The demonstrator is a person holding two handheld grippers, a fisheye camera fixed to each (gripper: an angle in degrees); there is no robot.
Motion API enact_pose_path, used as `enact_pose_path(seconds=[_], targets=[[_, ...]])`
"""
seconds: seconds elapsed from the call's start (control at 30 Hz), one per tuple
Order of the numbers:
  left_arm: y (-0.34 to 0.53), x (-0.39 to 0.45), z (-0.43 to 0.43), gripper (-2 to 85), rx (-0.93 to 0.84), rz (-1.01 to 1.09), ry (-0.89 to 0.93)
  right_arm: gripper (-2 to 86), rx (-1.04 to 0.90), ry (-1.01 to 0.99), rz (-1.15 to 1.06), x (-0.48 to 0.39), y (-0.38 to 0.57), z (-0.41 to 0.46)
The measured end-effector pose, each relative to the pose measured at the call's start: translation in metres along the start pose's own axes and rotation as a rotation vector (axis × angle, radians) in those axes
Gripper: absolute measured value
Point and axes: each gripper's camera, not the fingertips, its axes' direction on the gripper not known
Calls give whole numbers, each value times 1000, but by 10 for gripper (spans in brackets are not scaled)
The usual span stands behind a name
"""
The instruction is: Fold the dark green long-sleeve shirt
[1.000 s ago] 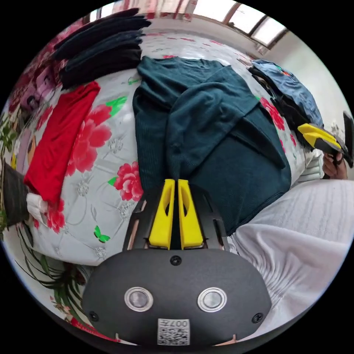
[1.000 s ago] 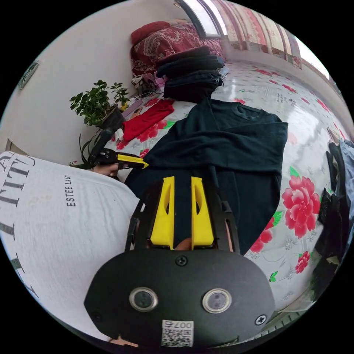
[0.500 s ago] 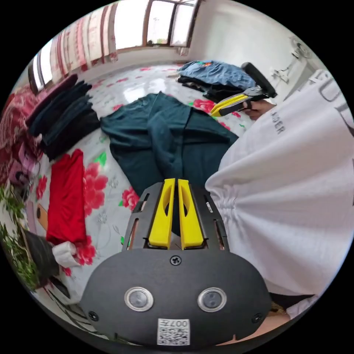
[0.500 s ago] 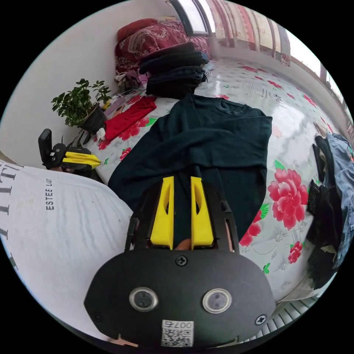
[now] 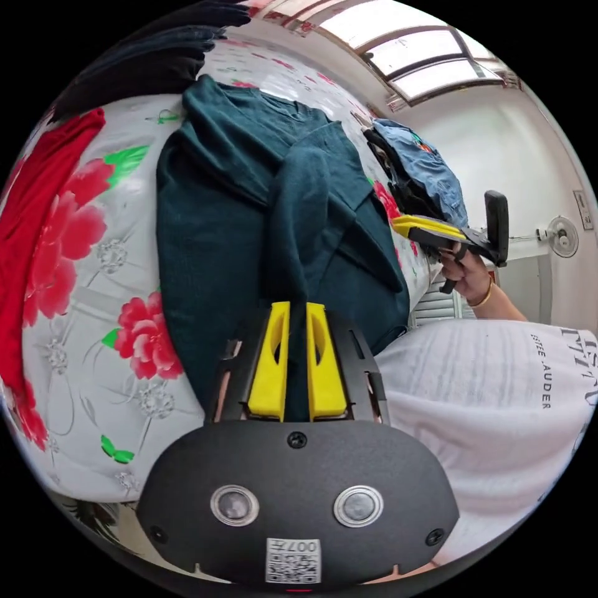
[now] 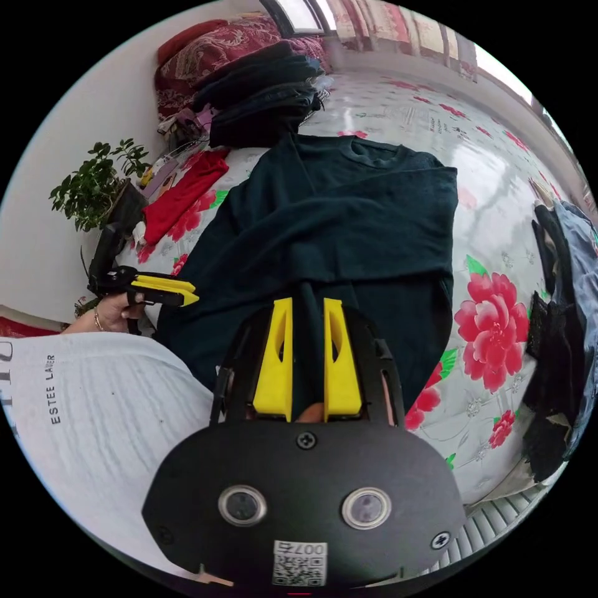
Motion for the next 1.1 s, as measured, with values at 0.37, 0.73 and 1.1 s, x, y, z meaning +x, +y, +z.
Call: enact_pose_path(seconds=[0.37,0.73,1.1], targets=[[-12,68,-16,45,12,375,161,80,-84,-94,-223,-31,-11,51],[-12,45,-27,80,74,93,-82,79,-48,-87,-179,11,-15,58],[-50,90,15,-1,-57,103,-148,52,-28,-315,447,155,-17,78]])
